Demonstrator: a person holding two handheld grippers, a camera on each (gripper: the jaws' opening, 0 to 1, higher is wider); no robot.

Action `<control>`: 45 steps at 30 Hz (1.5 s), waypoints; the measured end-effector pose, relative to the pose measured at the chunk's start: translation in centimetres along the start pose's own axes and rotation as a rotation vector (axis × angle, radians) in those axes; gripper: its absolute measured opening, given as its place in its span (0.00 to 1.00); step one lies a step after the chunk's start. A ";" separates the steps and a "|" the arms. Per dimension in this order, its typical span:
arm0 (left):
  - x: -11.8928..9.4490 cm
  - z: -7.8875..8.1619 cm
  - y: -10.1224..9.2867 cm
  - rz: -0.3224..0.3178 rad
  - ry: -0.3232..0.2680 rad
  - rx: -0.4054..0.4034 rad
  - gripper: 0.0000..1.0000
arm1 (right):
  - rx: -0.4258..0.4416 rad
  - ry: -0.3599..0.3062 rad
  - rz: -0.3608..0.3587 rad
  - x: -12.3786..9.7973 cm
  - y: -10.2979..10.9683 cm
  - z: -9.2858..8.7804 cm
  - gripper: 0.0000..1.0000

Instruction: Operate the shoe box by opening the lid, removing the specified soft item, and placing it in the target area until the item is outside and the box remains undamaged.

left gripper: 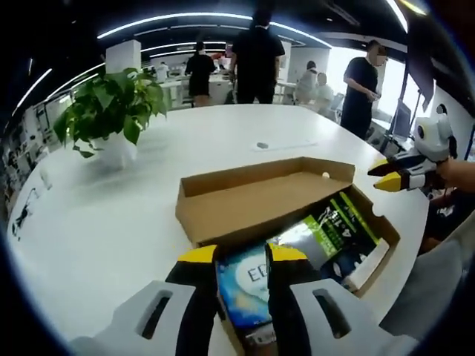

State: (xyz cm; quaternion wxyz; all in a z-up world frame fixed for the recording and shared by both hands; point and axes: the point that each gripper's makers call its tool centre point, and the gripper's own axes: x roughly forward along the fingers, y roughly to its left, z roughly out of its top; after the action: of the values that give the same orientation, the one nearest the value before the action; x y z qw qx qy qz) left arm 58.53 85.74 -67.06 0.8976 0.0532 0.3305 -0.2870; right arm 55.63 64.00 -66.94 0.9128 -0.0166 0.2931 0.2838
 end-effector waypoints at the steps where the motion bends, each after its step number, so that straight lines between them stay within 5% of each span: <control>1: -0.1 -0.3 -0.4 -0.010 0.004 -0.002 0.25 | -0.002 0.005 0.005 0.1 0.2 -0.1 0.23; 19: 0.8 -4.4 -4.9 -0.122 0.108 -0.029 0.26 | -0.019 0.100 0.054 3.3 1.8 -1.7 0.26; 33: 1.2 -5.5 -5.4 -0.145 0.125 -0.059 0.25 | -0.026 0.203 0.033 6.0 1.8 -2.9 0.25; 45: 1.6 -6.3 -5.2 -0.156 0.142 -0.083 0.25 | -0.075 0.227 -0.011 6.5 1.6 -3.2 0.09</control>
State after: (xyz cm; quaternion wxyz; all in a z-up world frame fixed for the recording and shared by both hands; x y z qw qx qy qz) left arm 53.07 82.47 -72.45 0.8483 0.0105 0.4079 -0.3375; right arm 57.40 67.98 -72.91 0.8741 -0.0845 0.3834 0.2858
